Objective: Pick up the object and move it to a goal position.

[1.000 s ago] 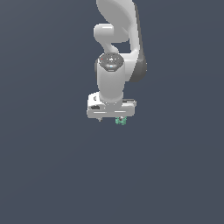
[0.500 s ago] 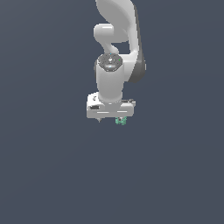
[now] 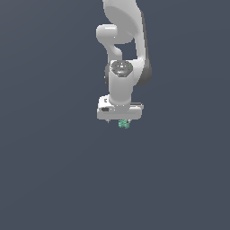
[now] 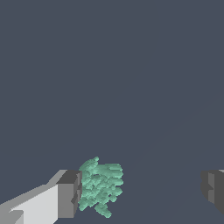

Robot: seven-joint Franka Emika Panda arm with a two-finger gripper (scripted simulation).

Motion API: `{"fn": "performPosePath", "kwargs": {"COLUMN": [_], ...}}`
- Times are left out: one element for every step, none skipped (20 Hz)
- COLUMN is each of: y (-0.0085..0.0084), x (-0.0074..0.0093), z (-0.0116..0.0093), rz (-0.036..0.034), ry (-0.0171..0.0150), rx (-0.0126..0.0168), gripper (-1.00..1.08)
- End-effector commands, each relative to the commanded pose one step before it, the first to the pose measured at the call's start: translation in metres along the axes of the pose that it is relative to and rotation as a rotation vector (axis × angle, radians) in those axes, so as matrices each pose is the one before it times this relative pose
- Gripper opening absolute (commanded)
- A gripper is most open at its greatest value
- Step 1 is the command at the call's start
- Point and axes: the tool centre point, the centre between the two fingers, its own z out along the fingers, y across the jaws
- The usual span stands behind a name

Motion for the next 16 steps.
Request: {"fn": "performPosePath", "kwargs": {"y": [-0.01041, -0.00364, -0.00328, -0.00293, -0.0026, -0.00229, -0.00202, -0.00173, -0.0015, -0.00128, -0.00107, -0.00083, -0.00066, -0.00048, -0.00021, -0.00024], "x": [-0.01296, -0.00523, -0.00499, -0.00473, -0.00443, -0.00411, -0.00378, -0.00342, -0.00305, -0.00267, -0.00228, -0.00187, -0.00147, -0.00105, -0.00062, -0.00023], "z": [0.01134, 0.00418, 0.00383, 0.00349, 0.00316, 0.00284, 0.00254, 0.00224, 0.00196, 0.00168, 0.00141, 0.00114, 0.00088, 0.00063, 0.00037, 0.00014], "rz": [0.02022, 0.00802, 0.00749, 0.00694, 0.00642, 0.00589, 0.0053, 0.00479, 0.00422, 0.00362, 0.00306, 0.00256, 0.00194, 0.00137, 0.00097, 0.0], "ry": [0.0016, 0.0007, 0.00063, 0.00057, 0.00052, 0.00047, 0.00041, 0.00037, 0.00032, 0.00027, 0.00023, 0.00019, 0.00014, 0.0001, 0.00007, 0.0], "rx": [0.00264, 0.00097, 0.00088, 0.0008, 0.00073, 0.00065, 0.00058, 0.00051, 0.00044, 0.00038, 0.00031, 0.00026, 0.0002, 0.00014, 0.0001, 0.0], "gripper": [1.0, 1.0, 1.0, 1.0, 1.0, 1.0, 1.0, 1.0, 1.0, 1.0, 1.0, 1.0, 1.0, 1.0, 1.0, 1.0]}}
